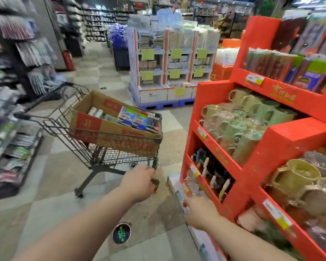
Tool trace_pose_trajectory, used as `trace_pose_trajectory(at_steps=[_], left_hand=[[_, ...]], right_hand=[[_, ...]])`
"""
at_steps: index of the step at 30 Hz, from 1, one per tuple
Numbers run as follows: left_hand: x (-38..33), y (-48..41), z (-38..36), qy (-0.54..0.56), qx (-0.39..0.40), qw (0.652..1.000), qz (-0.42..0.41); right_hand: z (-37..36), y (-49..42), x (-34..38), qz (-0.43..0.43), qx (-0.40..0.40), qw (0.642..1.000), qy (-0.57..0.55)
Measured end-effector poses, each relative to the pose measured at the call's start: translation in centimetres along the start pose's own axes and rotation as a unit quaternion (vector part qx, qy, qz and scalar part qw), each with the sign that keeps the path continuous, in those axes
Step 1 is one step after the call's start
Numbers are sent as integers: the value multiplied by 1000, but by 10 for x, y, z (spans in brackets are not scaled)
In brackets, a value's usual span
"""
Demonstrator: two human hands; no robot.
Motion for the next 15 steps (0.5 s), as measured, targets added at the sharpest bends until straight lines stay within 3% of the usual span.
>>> trace_pose_trajectory(at_steps=[5, 15], left_hand=[[56, -13, 7, 6, 11, 998, 56], [155, -77, -12, 4, 51, 987, 155]], right_hand=[[42, -59, 43, 43, -9, 999, 4], [194, -202, 114, 156, -125, 979, 43]])
Point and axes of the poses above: each hand's wrist, its own y-axis away from the middle knuckle, its own z-axis out of the back of the hand, x = y × z, the point moved 8 cm from there along -y, towards the middle knuckle, and after that the axes turned 6 degrees about z, right-handed, at the moved point
